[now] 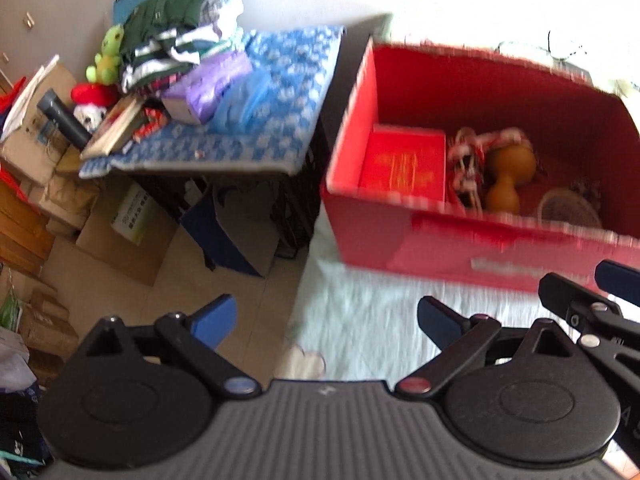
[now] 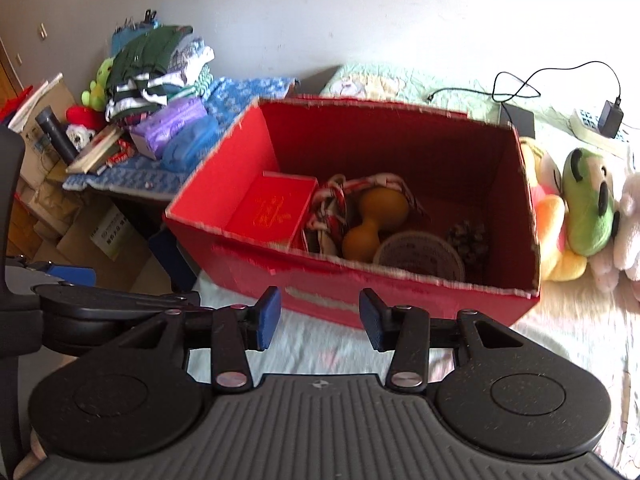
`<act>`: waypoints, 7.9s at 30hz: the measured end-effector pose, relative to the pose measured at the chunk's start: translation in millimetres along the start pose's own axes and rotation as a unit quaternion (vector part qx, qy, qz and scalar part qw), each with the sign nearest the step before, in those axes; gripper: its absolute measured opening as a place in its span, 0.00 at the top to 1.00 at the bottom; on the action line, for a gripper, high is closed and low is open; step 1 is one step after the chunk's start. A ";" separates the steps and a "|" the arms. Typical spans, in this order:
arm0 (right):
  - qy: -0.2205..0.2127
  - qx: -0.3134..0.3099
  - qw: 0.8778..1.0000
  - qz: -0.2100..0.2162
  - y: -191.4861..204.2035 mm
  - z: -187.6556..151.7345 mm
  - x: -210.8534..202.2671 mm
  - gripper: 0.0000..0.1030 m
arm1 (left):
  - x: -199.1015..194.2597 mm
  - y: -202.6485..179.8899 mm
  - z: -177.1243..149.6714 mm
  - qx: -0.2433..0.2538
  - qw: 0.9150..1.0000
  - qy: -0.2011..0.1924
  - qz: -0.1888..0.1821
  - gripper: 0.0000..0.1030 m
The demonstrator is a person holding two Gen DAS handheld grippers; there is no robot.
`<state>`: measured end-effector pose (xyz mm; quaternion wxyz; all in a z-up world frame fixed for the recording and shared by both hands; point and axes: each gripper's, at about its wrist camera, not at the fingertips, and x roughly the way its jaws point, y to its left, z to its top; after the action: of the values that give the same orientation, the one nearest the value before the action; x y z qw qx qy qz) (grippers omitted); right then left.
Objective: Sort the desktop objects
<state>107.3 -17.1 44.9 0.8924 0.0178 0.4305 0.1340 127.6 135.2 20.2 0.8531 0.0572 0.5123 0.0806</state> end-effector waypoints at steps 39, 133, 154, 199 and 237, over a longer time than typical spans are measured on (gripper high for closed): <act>-0.017 0.111 0.989 -0.100 -66.4 62.1 30.1 0.44 | 34.8 -63.0 95.9 0.100 0.992 -0.031 -0.074 0.02; 0.061 0.092 0.987 -0.118 -78.1 76.9 96.6 0.34 | 91.3 -66.3 105.3 0.102 0.991 0.029 -0.078 0.03; 0.045 0.083 0.983 -0.157 -75.2 79.0 92.0 0.34 | 89.1 -73.1 105.6 0.114 0.990 0.012 -0.078 0.03; 0.050 0.073 0.983 -0.159 -61.0 64.7 73.4 0.33 | 72.4 -61.0 91.2 0.095 0.992 0.034 -0.076 0.03; 0.040 0.093 0.984 -0.146 -67.9 57.7 67.6 0.34 | 68.7 -58.7 95.6 0.090 0.993 0.007 -0.073 0.03</act>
<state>207.3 -60.4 19.6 0.8787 0.0323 0.4747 -0.0382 248.5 89.7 -4.9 0.8446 0.0960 0.5260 -0.0277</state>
